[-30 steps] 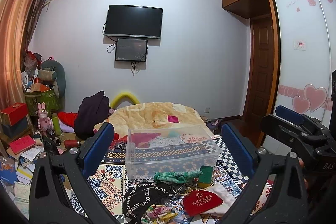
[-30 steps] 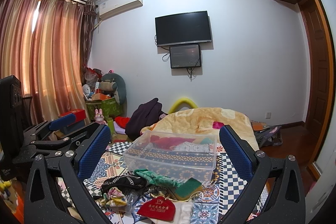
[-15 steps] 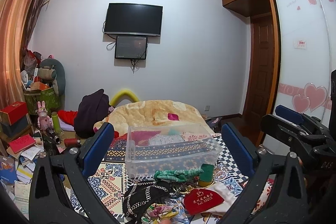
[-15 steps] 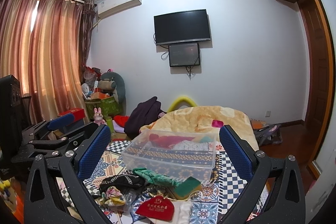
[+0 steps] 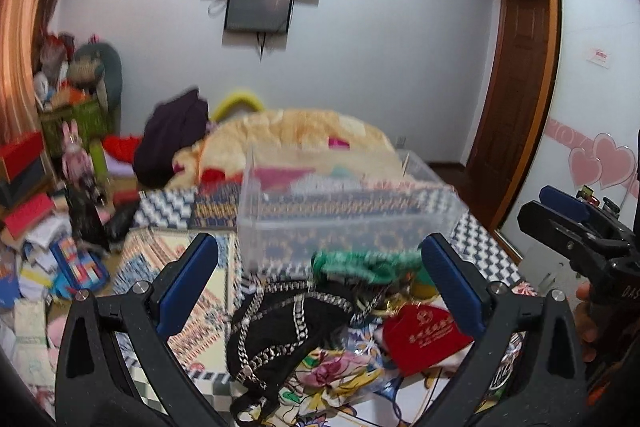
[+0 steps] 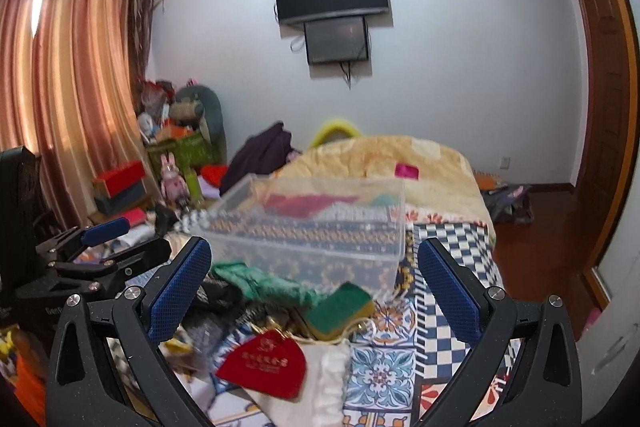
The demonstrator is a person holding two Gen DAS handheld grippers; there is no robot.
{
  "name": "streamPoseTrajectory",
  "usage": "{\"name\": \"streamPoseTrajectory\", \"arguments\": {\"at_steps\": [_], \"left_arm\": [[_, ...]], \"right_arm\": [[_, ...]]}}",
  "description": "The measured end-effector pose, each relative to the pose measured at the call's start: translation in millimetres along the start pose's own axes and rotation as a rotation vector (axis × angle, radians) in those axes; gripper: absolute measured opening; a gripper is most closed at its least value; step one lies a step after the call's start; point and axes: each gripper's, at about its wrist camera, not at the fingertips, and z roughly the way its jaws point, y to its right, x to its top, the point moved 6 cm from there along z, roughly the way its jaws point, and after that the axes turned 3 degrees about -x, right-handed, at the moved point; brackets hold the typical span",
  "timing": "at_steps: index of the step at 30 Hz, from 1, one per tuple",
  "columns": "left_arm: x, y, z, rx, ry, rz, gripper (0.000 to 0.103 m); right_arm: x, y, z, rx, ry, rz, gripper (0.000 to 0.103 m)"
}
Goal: Organize soft objects
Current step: 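Grasp the black chain bag with the left tool while the right tool grasps the green knitted cloth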
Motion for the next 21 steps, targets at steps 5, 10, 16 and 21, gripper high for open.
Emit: {"name": "streamPoseTrajectory", "arguments": {"at_steps": [5, 10, 16, 21], "left_arm": [[-18.6, -9.3, 26.6, -0.039, -0.084, -0.033, 0.094], [-35.0, -25.9, 46.2, -0.040, -0.159, -0.077, 0.084], [-48.5, -29.2, 55.2, -0.048, -0.198, -0.079, 0.081], [-53.5, -22.8, 61.2, -0.072, -0.218, -0.059, 0.068]], "right_arm": [[-18.3, 9.6, 20.2, 0.004, -0.082, 0.007, 0.097], [-32.0, 13.1, 35.3, 0.015, -0.149, 0.021, 0.083], [-45.8, 11.3, 52.2, 0.033, -0.213, 0.016, 0.072], [-44.9, -0.3, 58.5, 0.087, -0.237, 0.020, 0.063]]}}
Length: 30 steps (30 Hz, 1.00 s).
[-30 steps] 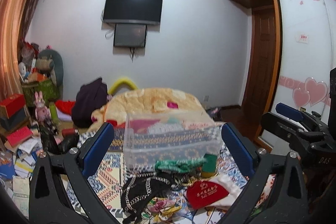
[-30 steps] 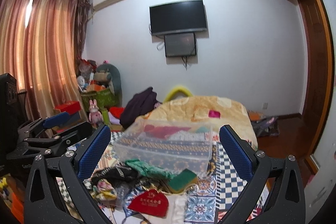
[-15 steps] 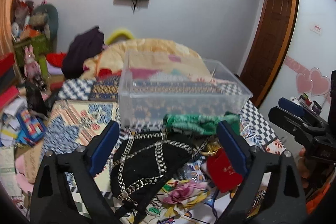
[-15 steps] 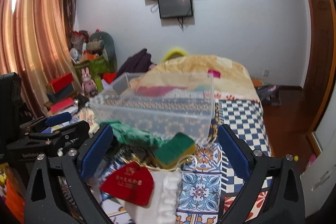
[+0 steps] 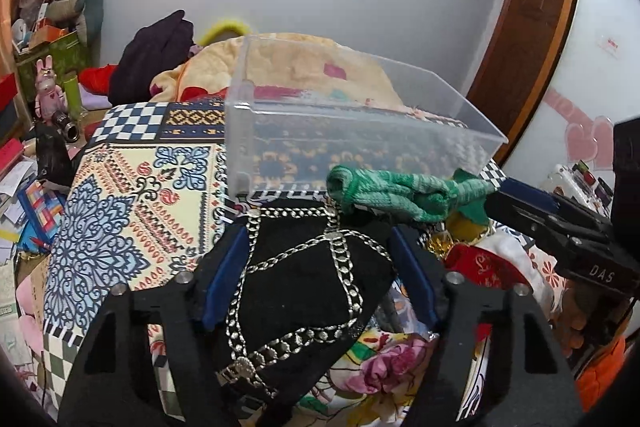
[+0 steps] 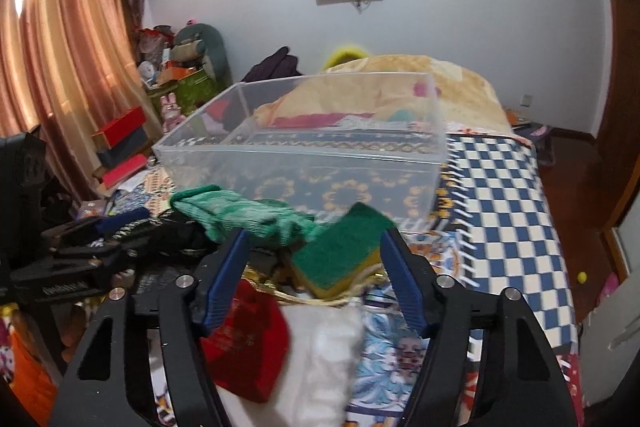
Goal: Organize soft objects
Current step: 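Grasp the black chain bag with the left tool while the right tool grasps the green knitted cloth, then carry both items into the clear box and open both tools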
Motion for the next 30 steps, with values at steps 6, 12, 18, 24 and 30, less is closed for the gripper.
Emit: {"name": "streamPoseTrajectory", "arguments": {"at_steps": [6, 12, 18, 24, 30], "left_arm": [[-2.3, 2.1, 2.3, -0.033, -0.011, 0.004, 0.042], [-1.1, 5.6, -10.8, -0.047, 0.017, 0.017, 0.025], [3.0, 13.2, -27.8, -0.033, 0.064, 0.040, 0.021], [16.8, 13.8, -46.5, -0.045, 0.119, 0.034, 0.020], [35.4, 15.8, -61.7, -0.041, 0.166, 0.030, 0.020]], "right_arm": [[7.4, -24.8, 11.8, 0.036, -0.007, -0.065, 0.057], [5.3, -22.6, 28.9, 0.059, -0.056, -0.030, 0.032], [8.8, -19.8, 13.3, 0.059, -0.012, -0.010, 0.025], [24.9, -22.7, -14.2, 0.053, 0.070, -0.018, 0.024], [43.0, -19.5, -42.1, 0.032, 0.161, -0.017, 0.023]]}}
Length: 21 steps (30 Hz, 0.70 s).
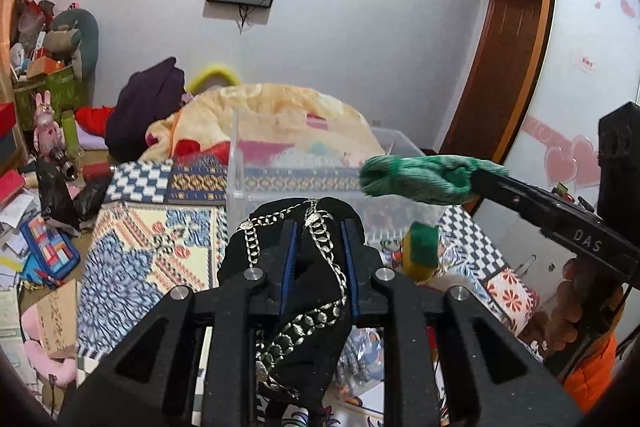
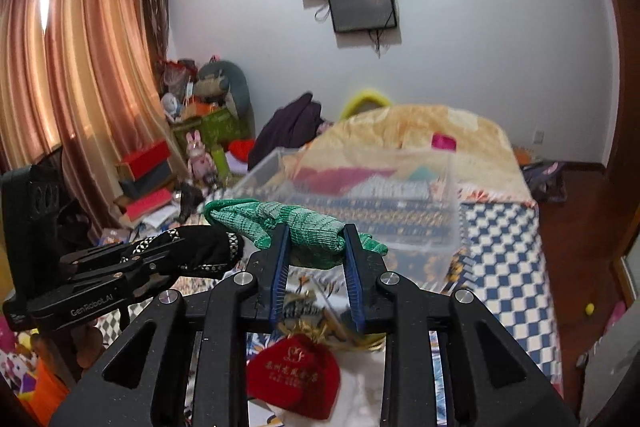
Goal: Organize soft objects
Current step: 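Carry both items into the clear box and open both tools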
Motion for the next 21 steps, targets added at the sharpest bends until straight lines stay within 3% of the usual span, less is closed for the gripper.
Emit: {"name": "streamPoseTrajectory", "arguments": {"at_steps": [9, 21], "left_arm": [[41.7, 7.1, 2.3, 0.021, 0.063, 0.044, 0.020], [72.4, 2.6, 74.8, 0.027, -0.051, 0.071, 0.021]], "right_arm": [[17.7, 26.3, -1.1, -0.063, 0.046, 0.033, 0.024], [21.9, 50.7, 41.8, -0.116, -0.020, 0.029, 0.024]]}}
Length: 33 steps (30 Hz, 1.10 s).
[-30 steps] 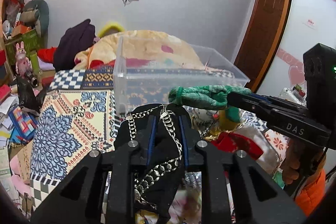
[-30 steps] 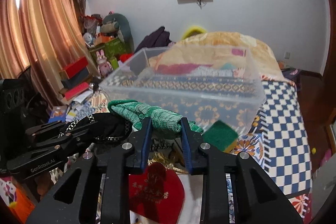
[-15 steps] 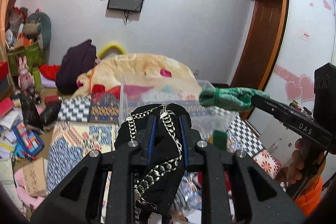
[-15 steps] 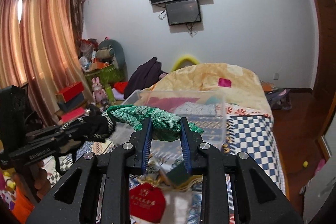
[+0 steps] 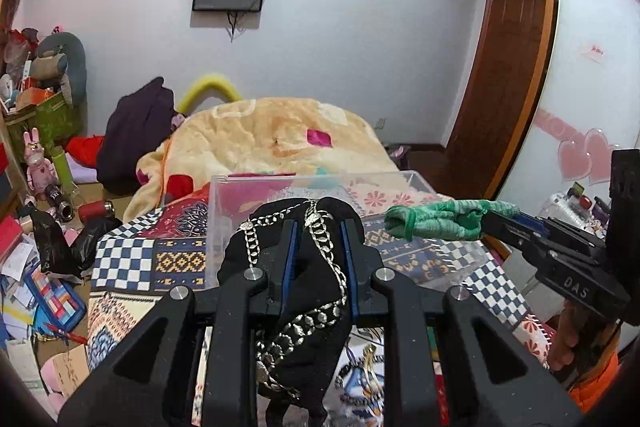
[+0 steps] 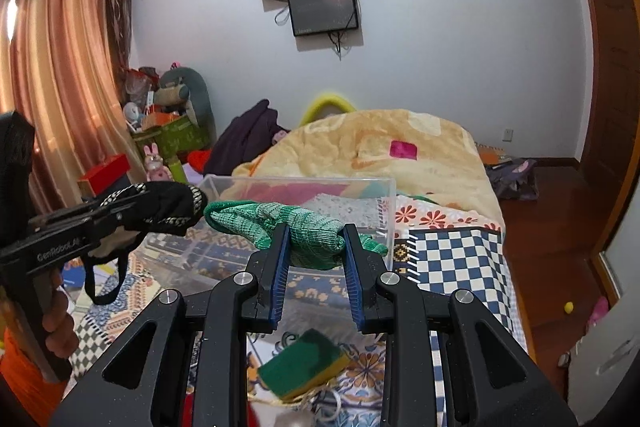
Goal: Organize soft objects
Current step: 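Carry both items into the clear box and open both tools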
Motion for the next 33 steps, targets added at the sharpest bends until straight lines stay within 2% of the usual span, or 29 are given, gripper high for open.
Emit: {"name": "streamPoseTrajectory", "arguments": {"at_steps": [5, 11, 18, 21, 22, 24, 28, 33], "left_arm": [[2.0, -5.5, 30.5, 0.010, -0.073, -0.003, 0.021], [-0.1, -18.5, 64.2, 0.007, -0.161, -0.067, 0.021], [-9.7, -15.6, 84.5, 0.055, -0.222, -0.012, 0.021], [-11.8, -17.0, 86.8, 0.066, -0.237, -0.009, 0.032], [-12.5, -17.1, 86.3, 0.064, -0.239, -0.013, 0.037], [-12.8, -15.4, 83.4, 0.064, -0.232, -0.007, 0.042], [-11.5, -7.2, 71.0, 0.070, -0.208, 0.033, 0.055], [-8.5, 5.8, 42.2, 0.068, -0.151, 0.074, 0.069]], "right_arm": [[-1.6, 1.8, 19.7, -0.006, -0.046, -0.024, 0.024], [-5.3, -2.6, 40.0, -0.021, -0.098, -0.059, 0.024], [-14.7, -8.1, 54.4, -0.023, -0.155, -0.085, 0.027], [-16.1, -8.8, 56.5, -0.026, -0.165, -0.083, 0.027], [-16.8, -9.0, 56.7, -0.022, -0.167, -0.082, 0.029], [-18.4, -9.2, 55.6, -0.020, -0.169, -0.085, 0.033], [-16.9, -7.6, 50.0, -0.022, -0.157, -0.082, 0.055], [-12.3, -6.5, 29.1, -0.015, -0.118, -0.076, 0.061]]}}
